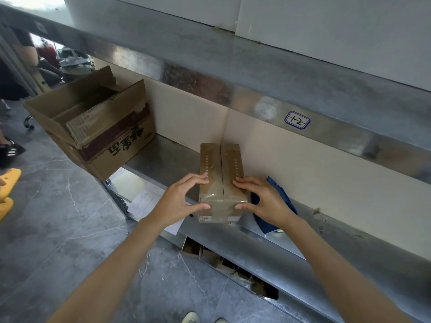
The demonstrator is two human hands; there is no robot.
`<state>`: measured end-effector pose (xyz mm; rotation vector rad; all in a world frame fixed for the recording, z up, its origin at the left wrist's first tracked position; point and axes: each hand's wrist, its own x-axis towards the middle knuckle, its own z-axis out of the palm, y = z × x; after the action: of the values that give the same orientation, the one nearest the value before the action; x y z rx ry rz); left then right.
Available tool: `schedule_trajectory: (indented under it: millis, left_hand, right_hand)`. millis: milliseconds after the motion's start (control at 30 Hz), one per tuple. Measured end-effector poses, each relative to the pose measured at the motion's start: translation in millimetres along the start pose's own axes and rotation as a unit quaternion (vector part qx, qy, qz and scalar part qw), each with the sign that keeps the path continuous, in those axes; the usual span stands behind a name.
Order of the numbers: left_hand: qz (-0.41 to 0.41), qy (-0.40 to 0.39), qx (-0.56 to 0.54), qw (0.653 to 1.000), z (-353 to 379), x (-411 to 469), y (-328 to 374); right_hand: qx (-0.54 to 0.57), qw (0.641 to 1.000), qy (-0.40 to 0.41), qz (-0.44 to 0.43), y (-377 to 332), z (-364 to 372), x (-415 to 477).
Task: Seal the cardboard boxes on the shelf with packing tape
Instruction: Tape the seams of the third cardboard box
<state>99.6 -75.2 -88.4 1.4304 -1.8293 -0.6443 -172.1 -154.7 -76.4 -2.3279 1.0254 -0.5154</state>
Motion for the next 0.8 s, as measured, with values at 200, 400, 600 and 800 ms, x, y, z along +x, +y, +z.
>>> schedule_trajectory:
  millis: [200, 400, 600, 800]
  left_hand:
    - [-0.020, 0.003, -0.018, 1.000, 3, -2, 2]
    - [-0.056, 0.121, -0.021, 0.991, 26, -2, 22]
    - [-0.052, 0.161, -0.023, 0.985, 32, -1, 23]
    - [-0.049, 0.086, -0.069, 0.993, 16, -4, 11]
  right_hand:
    - [0.025, 1.000, 0.009, 0.007, -3, 3, -2]
    - [-0.019, 0.991, 0.126, 0.044, -27, 27, 0]
    - [0.000, 0.987, 0.148, 0.069, -26, 32, 4]
    - [0.042, 0.992, 0.108, 0.044, -19, 19, 0]
